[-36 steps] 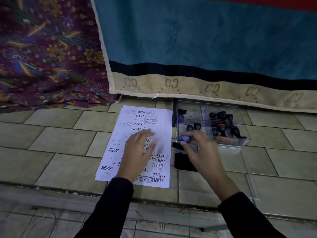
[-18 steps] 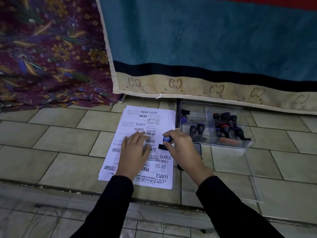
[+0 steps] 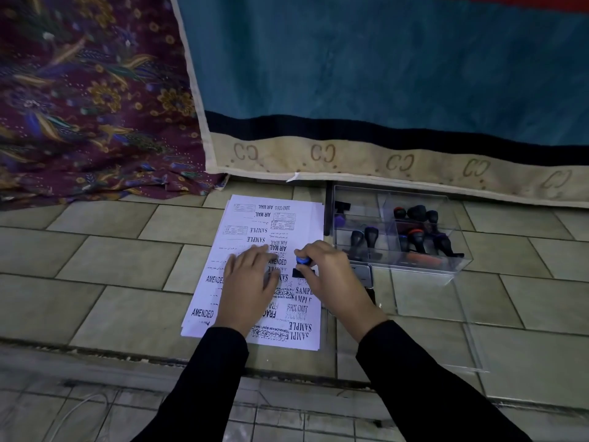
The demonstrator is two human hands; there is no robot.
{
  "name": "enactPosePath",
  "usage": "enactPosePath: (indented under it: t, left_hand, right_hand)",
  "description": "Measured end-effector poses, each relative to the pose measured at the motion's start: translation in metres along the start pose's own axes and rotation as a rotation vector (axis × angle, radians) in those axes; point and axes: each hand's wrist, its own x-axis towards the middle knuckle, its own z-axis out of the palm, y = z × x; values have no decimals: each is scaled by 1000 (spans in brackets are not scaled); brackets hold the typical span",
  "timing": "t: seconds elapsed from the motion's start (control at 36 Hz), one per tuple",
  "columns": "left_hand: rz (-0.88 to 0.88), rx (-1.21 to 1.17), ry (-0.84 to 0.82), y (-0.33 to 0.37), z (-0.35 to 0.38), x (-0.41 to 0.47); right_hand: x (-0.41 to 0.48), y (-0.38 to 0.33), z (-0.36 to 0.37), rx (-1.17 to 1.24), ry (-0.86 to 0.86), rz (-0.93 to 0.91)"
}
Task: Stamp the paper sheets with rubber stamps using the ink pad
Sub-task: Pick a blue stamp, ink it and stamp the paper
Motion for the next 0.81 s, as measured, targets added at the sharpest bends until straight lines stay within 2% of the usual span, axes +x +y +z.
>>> enactPosePath:
  t: [0.36,0.53,0.69,0.81]
  left_hand:
    - [-1,-3,5,-1,0,1]
    - [-11,-26,-10,-1,-3,4]
    - [-22,-25,-6,1,-3,4]
    - [-19,-41,0,0,-1,2]
  right_hand:
    - [-8,2,4,47,37,21]
    - [16,5,-41,310,281,257]
    - [36,42,-79,109,315,369]
    - [40,63,-79,5,189,461]
